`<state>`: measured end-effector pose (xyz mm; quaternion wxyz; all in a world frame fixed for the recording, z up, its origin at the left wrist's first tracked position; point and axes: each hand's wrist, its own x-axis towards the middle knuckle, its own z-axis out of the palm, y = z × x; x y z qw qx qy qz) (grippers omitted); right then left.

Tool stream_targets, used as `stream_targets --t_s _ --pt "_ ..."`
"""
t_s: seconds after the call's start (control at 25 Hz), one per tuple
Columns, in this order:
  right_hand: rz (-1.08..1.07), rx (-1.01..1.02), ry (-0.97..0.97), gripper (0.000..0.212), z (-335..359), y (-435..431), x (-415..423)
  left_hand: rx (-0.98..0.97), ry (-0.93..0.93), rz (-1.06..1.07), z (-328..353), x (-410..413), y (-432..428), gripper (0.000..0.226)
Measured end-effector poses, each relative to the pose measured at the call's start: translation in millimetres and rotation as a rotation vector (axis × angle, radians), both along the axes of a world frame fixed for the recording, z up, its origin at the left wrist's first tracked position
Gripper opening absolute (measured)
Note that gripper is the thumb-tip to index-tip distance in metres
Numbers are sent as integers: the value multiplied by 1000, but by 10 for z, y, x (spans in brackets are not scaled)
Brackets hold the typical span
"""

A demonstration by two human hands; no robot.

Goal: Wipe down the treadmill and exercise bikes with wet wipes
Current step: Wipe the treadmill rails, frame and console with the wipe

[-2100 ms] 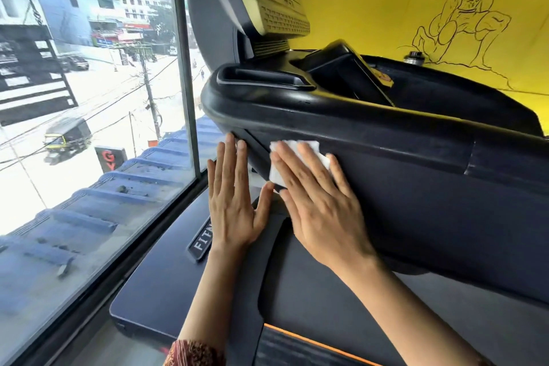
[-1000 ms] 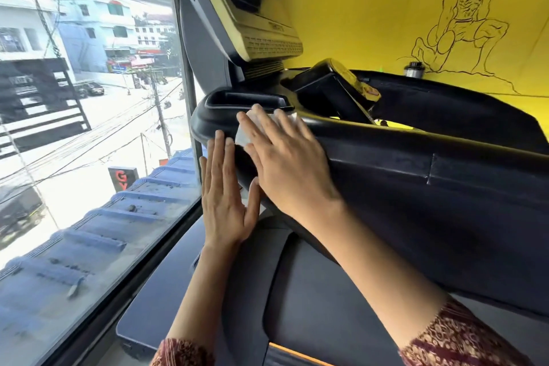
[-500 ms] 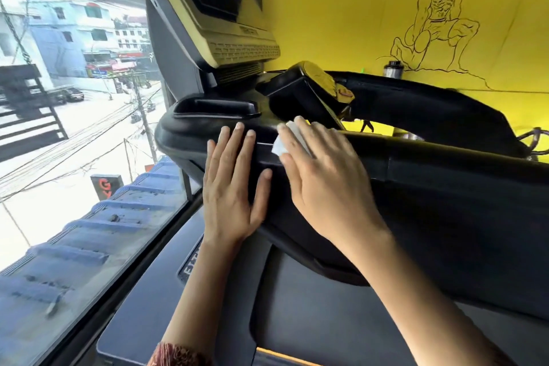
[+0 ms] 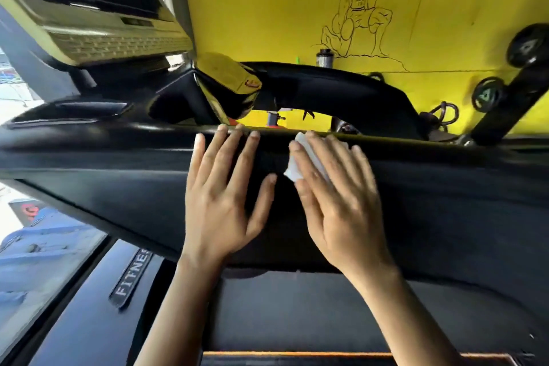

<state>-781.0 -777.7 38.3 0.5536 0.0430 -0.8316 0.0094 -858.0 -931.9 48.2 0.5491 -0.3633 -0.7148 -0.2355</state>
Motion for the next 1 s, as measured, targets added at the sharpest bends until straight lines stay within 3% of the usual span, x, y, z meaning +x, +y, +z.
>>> stream_targets --t_s 0.16,0.36,0.44,0.6,0.8,0.88,1.0 --pt "-275 -255 160 41 -73 856 423 -70 57 35 57 168 440 46" --pt "0 -160 37 46 -3 838 405 -100 66 11 1 469 1093 44" --pt "-100 -147 57 44 -141 1295 596 -84 72 35 -51 558 1282 43" --pt "-383 -370 190 41 -308 2199 980 -64 73 39 -85 804 1811 39" --pt "-94 -209 50 44 -273 2153 997 -154 76 -80 -120 1078 2491 38" --pt "-194 -257 83 45 -381 2555 1134 -155 82 -71 -158 1134 2641 38" --pt "-438 -508 211 43 -621 3188 1378 -167 95 -59 -173 1218 2846 38"
